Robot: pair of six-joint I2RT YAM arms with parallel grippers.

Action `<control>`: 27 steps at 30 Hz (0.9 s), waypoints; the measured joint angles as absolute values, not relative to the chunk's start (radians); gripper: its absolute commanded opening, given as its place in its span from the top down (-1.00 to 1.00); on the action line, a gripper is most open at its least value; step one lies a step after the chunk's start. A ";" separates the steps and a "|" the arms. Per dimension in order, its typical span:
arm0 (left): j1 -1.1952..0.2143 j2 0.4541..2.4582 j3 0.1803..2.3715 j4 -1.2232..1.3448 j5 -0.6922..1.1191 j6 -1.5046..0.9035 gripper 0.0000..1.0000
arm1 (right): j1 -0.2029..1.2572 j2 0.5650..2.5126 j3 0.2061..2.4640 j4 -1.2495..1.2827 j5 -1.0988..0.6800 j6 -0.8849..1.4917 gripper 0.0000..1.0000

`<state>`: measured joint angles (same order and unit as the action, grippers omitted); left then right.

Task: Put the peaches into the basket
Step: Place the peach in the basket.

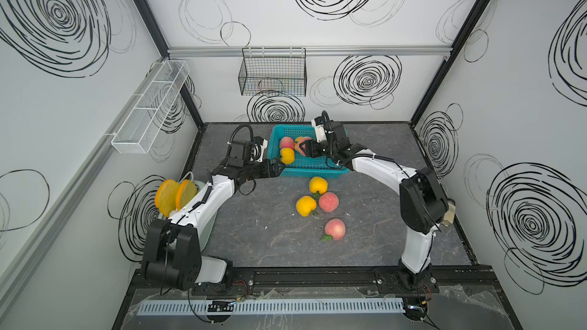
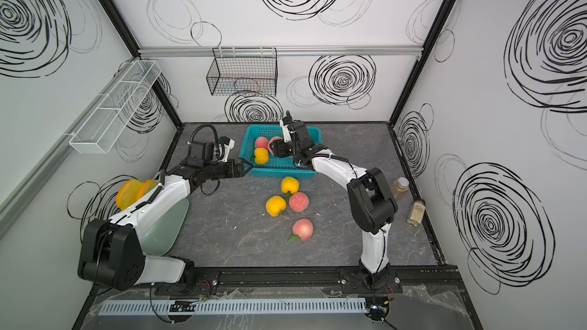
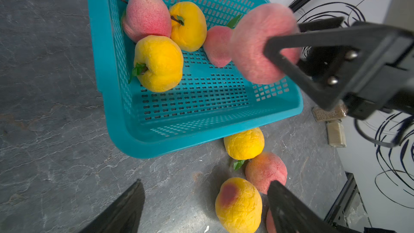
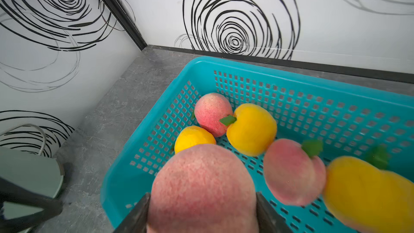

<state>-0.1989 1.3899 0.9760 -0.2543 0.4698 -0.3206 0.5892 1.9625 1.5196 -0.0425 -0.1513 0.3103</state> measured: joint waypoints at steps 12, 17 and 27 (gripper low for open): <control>-0.241 1.332 0.937 -0.260 0.459 -0.315 -0.79 | 0.593 2.222 1.751 -0.150 -0.125 0.296 1.00; -0.234 1.332 0.935 -0.258 0.470 -0.318 -0.80 | 0.595 2.222 1.750 -0.160 -0.101 0.290 1.00; -0.228 1.332 0.929 -0.251 0.475 -0.323 -0.80 | 0.602 2.287 1.750 -0.159 -0.089 0.281 1.00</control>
